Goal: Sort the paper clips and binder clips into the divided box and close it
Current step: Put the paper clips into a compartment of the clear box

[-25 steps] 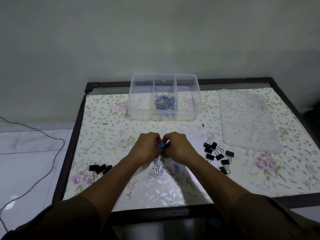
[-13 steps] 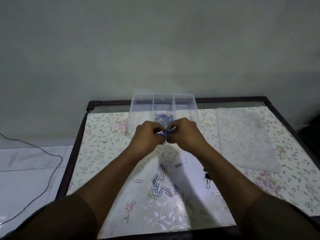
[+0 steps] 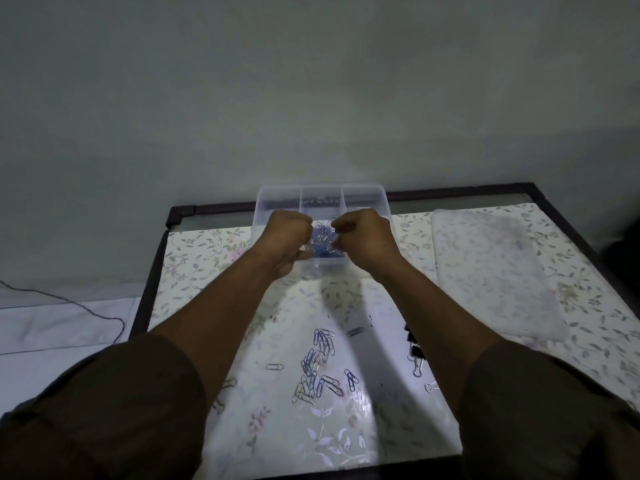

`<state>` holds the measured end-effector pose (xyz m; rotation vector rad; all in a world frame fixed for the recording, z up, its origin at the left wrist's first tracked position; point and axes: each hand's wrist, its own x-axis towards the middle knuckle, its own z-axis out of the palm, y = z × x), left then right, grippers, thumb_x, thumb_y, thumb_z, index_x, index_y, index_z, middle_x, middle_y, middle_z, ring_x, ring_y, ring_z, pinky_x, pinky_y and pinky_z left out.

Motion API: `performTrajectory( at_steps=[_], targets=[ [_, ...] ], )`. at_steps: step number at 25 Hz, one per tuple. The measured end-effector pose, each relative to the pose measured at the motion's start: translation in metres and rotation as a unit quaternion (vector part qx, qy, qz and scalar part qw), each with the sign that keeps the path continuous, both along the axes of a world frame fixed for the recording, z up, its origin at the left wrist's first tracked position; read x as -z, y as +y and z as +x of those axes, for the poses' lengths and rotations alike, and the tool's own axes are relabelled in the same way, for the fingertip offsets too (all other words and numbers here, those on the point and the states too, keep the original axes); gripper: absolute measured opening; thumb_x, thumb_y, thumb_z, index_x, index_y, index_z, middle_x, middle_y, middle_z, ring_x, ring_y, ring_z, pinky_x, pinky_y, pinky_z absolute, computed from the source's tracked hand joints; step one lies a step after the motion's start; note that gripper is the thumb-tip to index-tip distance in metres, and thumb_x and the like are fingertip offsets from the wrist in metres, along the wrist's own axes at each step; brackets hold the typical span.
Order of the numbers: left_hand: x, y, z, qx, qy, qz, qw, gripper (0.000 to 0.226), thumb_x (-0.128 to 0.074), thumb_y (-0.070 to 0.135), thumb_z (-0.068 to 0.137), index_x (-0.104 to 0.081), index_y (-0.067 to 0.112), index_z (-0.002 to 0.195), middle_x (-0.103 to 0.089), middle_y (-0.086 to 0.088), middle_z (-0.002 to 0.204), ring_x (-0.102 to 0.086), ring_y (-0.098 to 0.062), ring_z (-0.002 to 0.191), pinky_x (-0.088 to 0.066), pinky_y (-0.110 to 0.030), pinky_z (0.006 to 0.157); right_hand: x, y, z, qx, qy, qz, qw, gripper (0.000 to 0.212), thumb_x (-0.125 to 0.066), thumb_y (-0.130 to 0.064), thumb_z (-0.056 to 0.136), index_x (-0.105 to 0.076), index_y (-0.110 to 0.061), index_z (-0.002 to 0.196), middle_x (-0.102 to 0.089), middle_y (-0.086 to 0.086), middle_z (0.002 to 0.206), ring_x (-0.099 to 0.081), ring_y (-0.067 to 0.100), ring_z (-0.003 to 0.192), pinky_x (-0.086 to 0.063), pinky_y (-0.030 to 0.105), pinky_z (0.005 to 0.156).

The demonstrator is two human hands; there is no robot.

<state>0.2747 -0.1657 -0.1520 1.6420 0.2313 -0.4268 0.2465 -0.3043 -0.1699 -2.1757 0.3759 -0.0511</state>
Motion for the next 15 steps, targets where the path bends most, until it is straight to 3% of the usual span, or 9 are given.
performTrajectory(
  at_steps=[3,5,8,11,13,15],
  targets=[
    [-0.008,0.016,-0.023,-0.025,-0.03,-0.024,0.999,0.023,-0.05,-0.005,0.091,-0.068,0.004,0.103,-0.065,-0.011,0.106,-0.066,-0.027,0.102,-0.059,-0.042,0.084,-0.004,-0.002,-0.034,0.018,-0.023,0.043,0.999,0.017,-0.069,-0.001,0.086,-0.079,-0.01,0.097,-0.079,0.01,0.094,-0.076,0.023,0.084,-0.062,0.039,0.087],
    [-0.001,0.034,-0.05,-0.003,-0.046,0.019,0.999,0.016,-0.053,0.005,0.093,-0.069,0.006,0.098,-0.068,-0.01,0.106,-0.069,-0.028,0.103,-0.061,-0.045,0.085,0.004,-0.004,-0.06,-0.015,0.008,0.0,1.0,0.012,-0.071,-0.011,0.088,-0.078,-0.013,0.098,-0.078,0.008,0.095,-0.075,0.023,0.087,-0.061,0.037,0.087],
    [0.031,0.063,-0.095,0.078,-0.04,0.203,0.975,0.02,-0.06,0.021,0.086,-0.067,0.012,0.103,-0.066,-0.012,0.11,-0.067,-0.03,0.094,-0.06,-0.045,0.083,0.032,-0.012,-0.095,-0.079,0.1,-0.122,0.984,0.027,-0.07,-0.025,0.089,-0.071,-0.015,0.115,-0.074,0.009,0.113,-0.069,0.026,0.104,-0.056,0.035,0.089],
    [0.063,0.077,-0.128,0.165,0.023,0.395,0.903,0.047,-0.06,0.031,0.085,-0.054,0.011,0.127,-0.041,-0.019,0.134,-0.057,-0.036,0.112,-0.052,-0.043,0.097,0.056,-0.008,-0.119,-0.144,0.159,-0.224,0.951,0.03,-0.058,-0.026,0.096,-0.062,-0.012,0.122,-0.063,0.011,0.119,-0.06,0.03,0.11,-0.052,0.038,0.087],
    [0.075,0.075,-0.139,0.184,0.016,0.415,0.891,0.048,-0.055,0.024,0.088,-0.046,0.01,0.134,-0.034,-0.02,0.136,-0.052,-0.04,0.117,-0.049,-0.046,0.101,0.061,0.003,-0.126,-0.169,0.146,-0.239,0.945,0.024,-0.054,-0.022,0.097,-0.062,-0.011,0.116,-0.061,0.011,0.114,-0.06,0.03,0.106,-0.052,0.039,0.086],
    [0.08,0.067,-0.147,0.192,-0.016,0.37,0.909,0.046,-0.053,0.017,0.088,-0.048,0.011,0.134,-0.038,-0.019,0.135,-0.058,-0.035,0.109,-0.052,-0.04,0.094,0.062,0.017,-0.129,-0.197,0.134,-0.194,0.952,0.02,-0.056,-0.016,0.094,-0.07,-0.011,0.108,-0.069,0.009,0.109,-0.065,0.027,0.101,-0.053,0.036,0.084]
  ],
)
